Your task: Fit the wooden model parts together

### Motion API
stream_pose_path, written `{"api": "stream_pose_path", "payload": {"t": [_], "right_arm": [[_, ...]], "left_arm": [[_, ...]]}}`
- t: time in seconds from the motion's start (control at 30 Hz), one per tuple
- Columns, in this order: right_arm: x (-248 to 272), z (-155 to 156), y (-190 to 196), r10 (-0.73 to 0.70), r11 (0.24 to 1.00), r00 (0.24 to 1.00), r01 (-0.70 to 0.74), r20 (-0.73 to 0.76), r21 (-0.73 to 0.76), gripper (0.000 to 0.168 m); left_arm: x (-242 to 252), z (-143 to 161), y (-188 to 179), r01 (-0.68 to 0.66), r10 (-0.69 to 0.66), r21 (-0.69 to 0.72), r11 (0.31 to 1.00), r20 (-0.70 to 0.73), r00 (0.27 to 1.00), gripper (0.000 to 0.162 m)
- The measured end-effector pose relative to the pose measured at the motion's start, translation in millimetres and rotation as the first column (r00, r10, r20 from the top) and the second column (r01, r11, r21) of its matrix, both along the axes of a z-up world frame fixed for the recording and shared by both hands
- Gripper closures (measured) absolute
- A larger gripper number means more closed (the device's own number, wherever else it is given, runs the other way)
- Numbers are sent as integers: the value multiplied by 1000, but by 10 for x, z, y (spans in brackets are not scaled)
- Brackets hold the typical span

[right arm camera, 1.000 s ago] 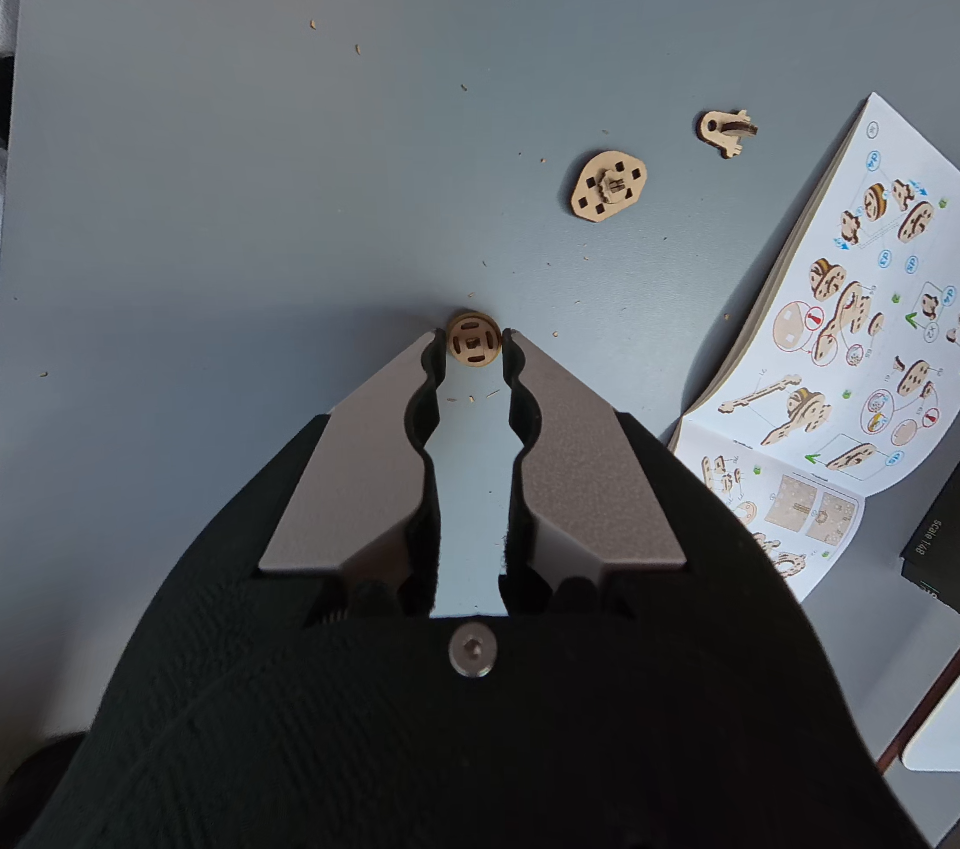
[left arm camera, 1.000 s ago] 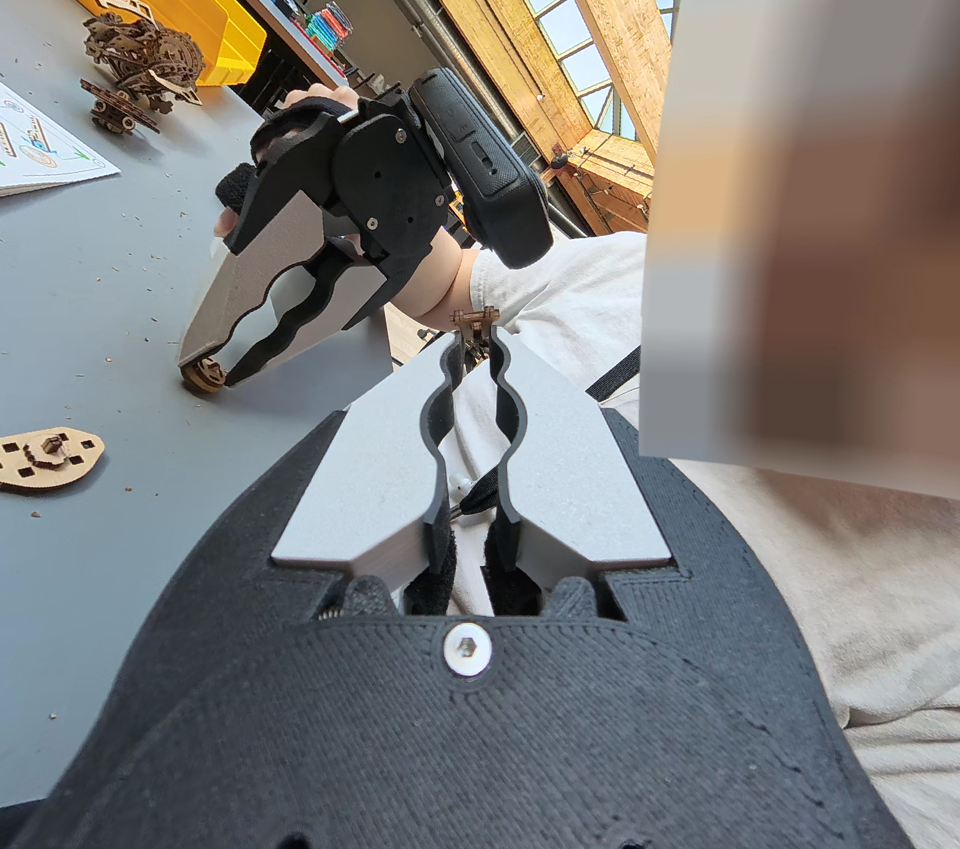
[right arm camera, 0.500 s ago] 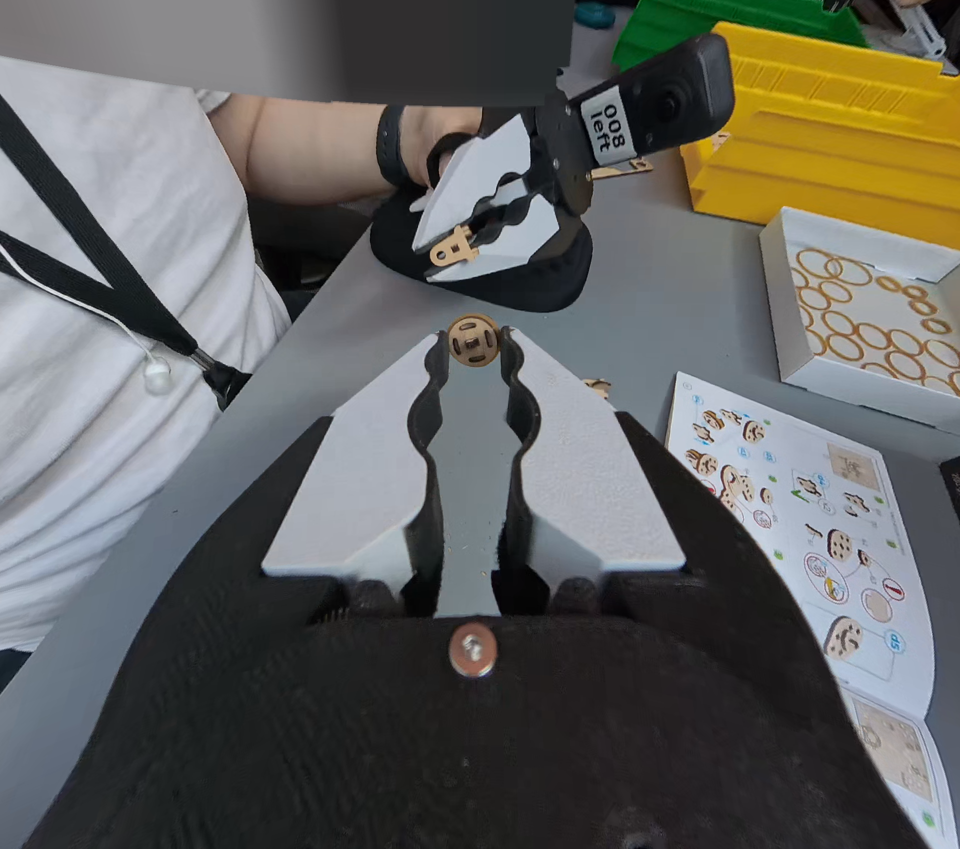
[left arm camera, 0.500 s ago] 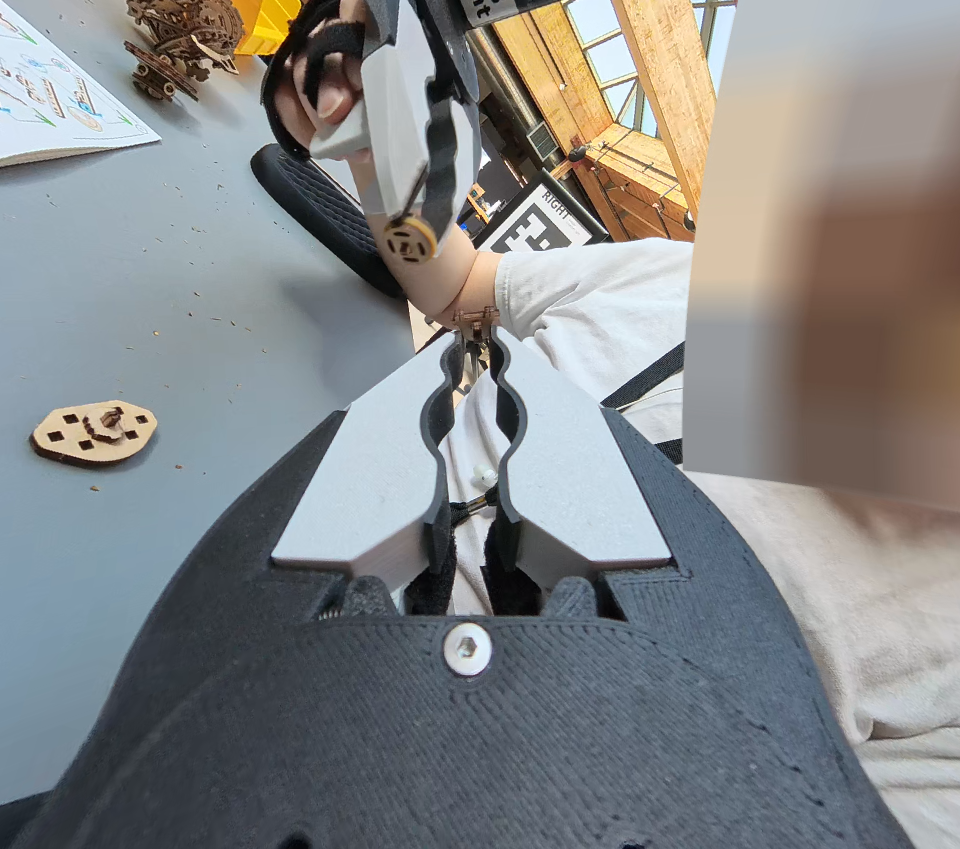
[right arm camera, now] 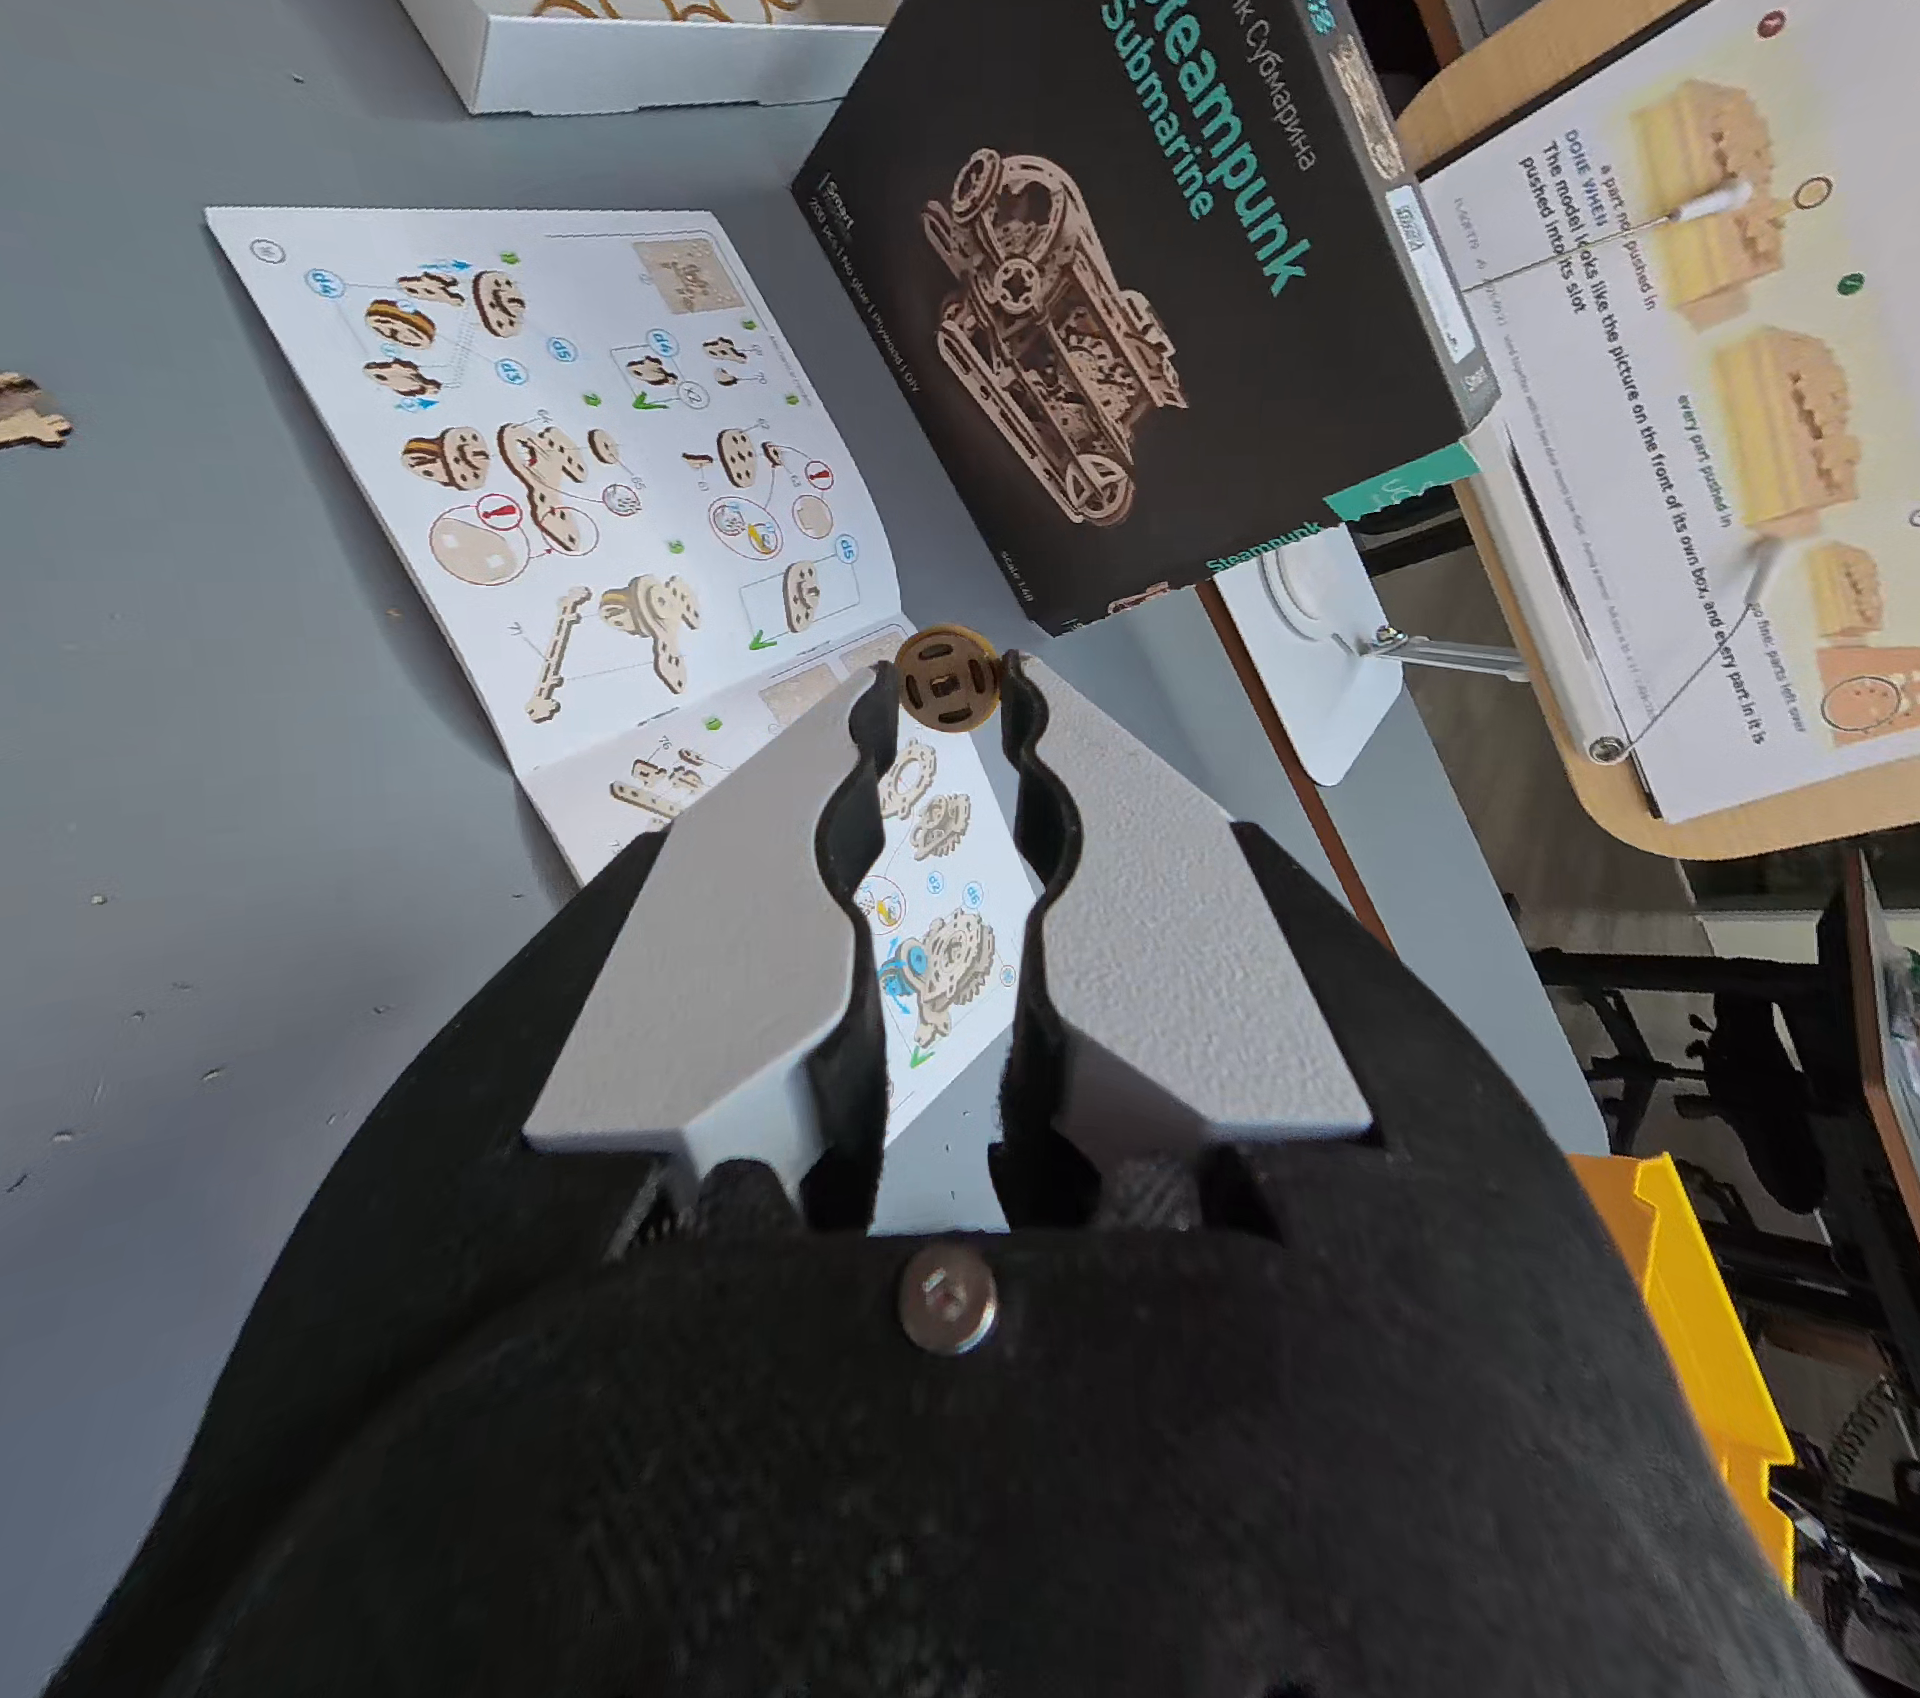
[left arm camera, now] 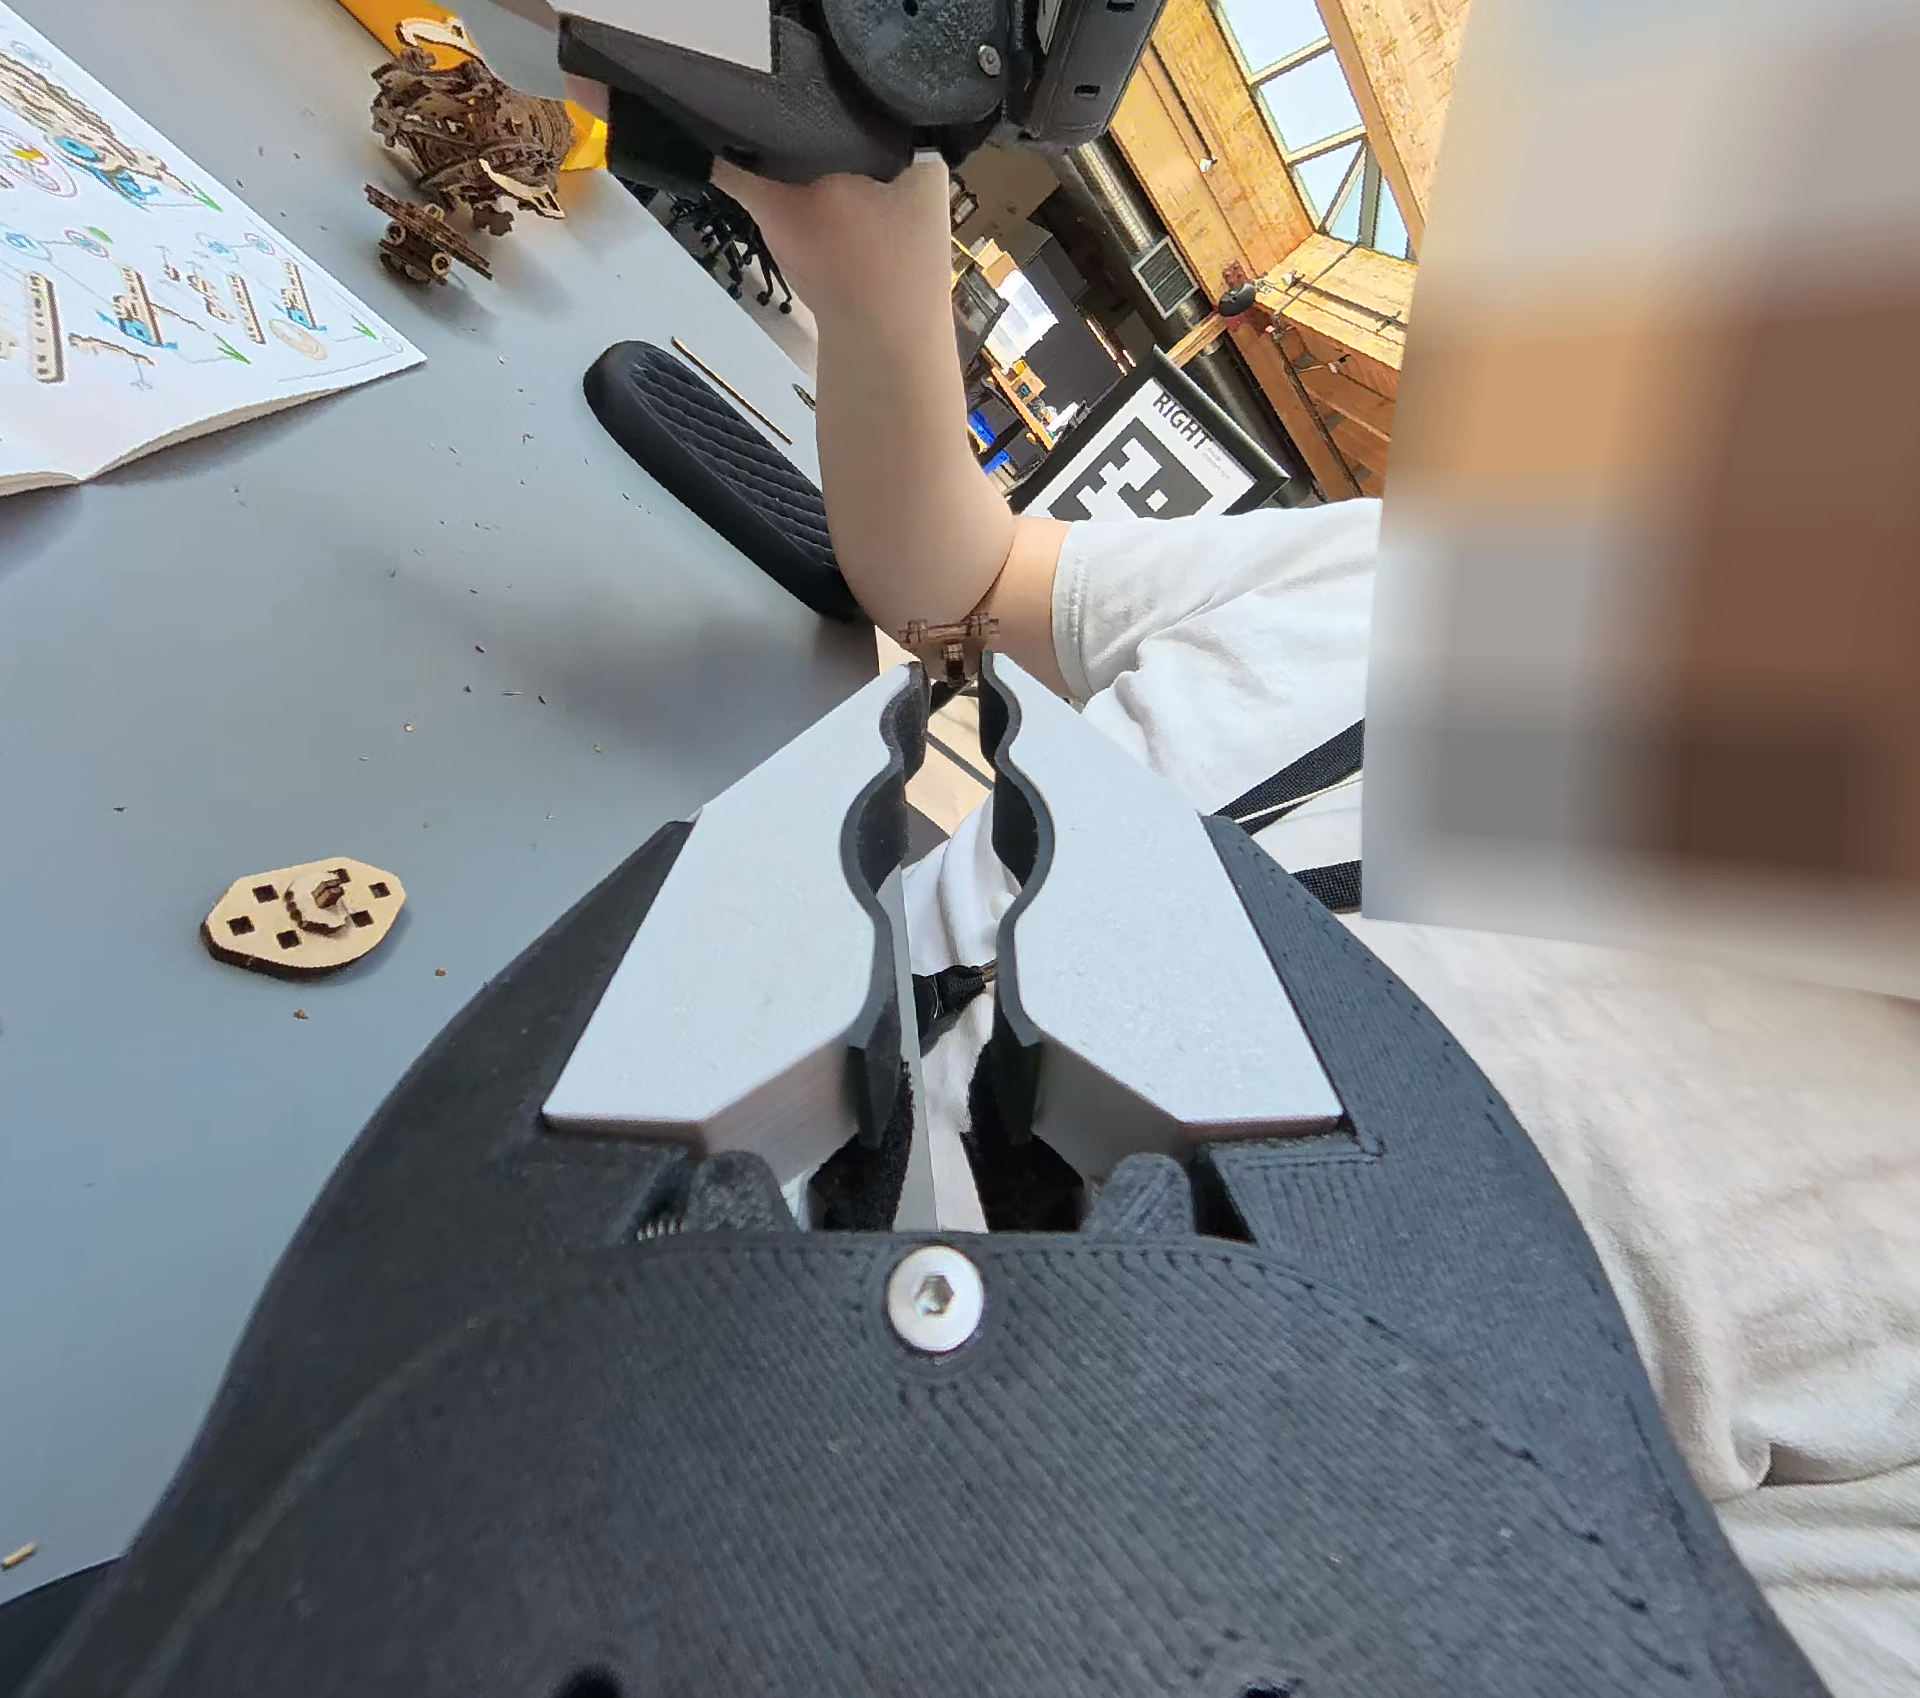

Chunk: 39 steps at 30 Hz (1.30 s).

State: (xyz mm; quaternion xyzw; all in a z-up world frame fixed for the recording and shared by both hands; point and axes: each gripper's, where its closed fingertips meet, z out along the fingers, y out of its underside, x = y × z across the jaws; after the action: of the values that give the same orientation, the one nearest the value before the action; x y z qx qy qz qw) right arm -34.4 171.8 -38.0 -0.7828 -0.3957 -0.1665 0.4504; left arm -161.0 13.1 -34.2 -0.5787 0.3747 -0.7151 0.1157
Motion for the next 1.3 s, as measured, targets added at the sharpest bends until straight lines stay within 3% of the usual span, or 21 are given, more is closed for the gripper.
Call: {"api": "stream_pose_path", "payload": {"t": [0.43, 0.57, 0.7, 0.8, 0.93, 1.03, 1.2, 1.3], "right_arm": [[127, 89, 36, -25, 998, 998, 23, 54, 50, 148], [-71, 201, -24, 187, 981, 982, -188, -35, -41, 148], [-470, 789, -405, 600, 793, 783, -609, -163, -5, 148], [-470, 1119, -573, 679, 728, 710, -684, -187, 49, 147], [-568, 1392, -984, 837, 521, 445, -825, -317, 218, 148], [-583, 1483, -1195, 885, 412, 303, -864, -354, 289, 148], [-678, 1374, -1237, 923, 323, 225, -894, -312, 310, 148], [-686, 1309, -1187, 918, 308, 196, -901, -346, 306, 148]], "left_arm": [[72, 12, -19, -6, 6, 23, 1000, -22, 1000, 155], [118, 142, 91, 48, -45, 67, 997, -37, 998, 155], [203, 521, 315, 136, -127, 187, 973, -61, 990, 155], [331, 742, 421, 225, -196, 310, 924, -122, 973, 155], [480, 940, 473, 346, -321, 391, 853, -130, 938, 155], [538, 1010, 426, 429, -439, 406, 807, -74, 896, 155], [586, 1067, 340, 511, -550, 299, 806, 60, 833, 155], [580, 1141, 349, 515, -559, 263, 816, 127, 820, 155]]}}
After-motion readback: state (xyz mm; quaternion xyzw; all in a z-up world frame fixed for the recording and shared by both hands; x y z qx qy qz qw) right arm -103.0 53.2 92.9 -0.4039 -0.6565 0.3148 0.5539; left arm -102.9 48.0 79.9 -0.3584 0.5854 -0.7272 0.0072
